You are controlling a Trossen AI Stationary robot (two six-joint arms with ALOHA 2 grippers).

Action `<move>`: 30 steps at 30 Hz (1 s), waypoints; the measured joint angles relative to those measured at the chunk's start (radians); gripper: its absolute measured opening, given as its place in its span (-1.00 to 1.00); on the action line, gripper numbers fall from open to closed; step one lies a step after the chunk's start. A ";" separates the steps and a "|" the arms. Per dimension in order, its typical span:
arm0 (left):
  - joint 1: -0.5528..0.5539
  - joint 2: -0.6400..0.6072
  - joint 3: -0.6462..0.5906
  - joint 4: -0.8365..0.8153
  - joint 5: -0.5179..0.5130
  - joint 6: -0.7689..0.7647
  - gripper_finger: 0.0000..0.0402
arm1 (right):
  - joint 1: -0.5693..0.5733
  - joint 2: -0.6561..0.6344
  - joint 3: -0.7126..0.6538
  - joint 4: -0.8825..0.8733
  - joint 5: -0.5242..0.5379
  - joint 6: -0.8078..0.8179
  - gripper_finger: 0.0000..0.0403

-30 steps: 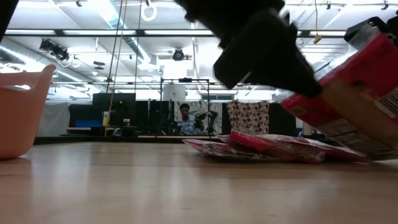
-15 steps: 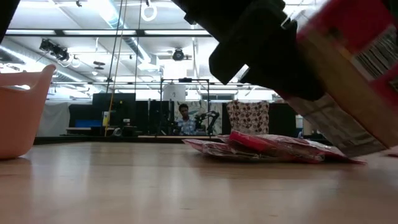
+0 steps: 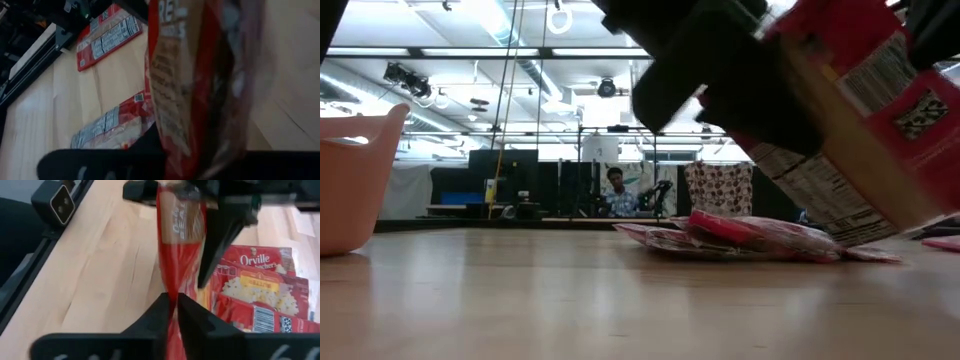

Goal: Sort popcorn bags into baskets
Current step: Put the popcorn bag into the orange bin

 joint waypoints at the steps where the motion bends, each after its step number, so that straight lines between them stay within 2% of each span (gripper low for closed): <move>1: -0.002 -0.007 0.000 -0.019 0.000 -0.005 -0.90 | 0.000 -0.001 0.000 -0.005 0.001 0.000 -0.75; 6: -0.025 -0.058 0.000 -0.125 -0.045 -0.080 -0.84 | -0.002 -0.040 0.001 -0.076 0.030 -0.001 -0.54; 11: -0.078 -0.159 0.000 -0.312 -0.095 -0.200 -0.85 | -0.004 -0.114 0.001 -0.199 0.085 -0.001 -0.44; 19: -0.179 -0.339 0.001 -0.616 -0.071 -0.613 -0.84 | -0.027 -0.154 0.000 -0.286 0.185 -0.051 -0.44; 22: -0.208 -0.402 0.001 -0.730 0.013 -0.819 -0.84 | -0.051 -0.144 0.000 -0.285 0.186 -0.096 -0.44; 27: -0.229 -0.479 0.001 -0.883 0.263 -1.199 -0.84 | -0.100 -0.135 -0.001 -0.305 0.186 -0.155 -0.44; 30: -0.247 -0.506 0.001 -0.948 0.377 -1.379 -0.84 | -0.139 -0.135 -0.001 -0.312 0.192 -0.164 -0.44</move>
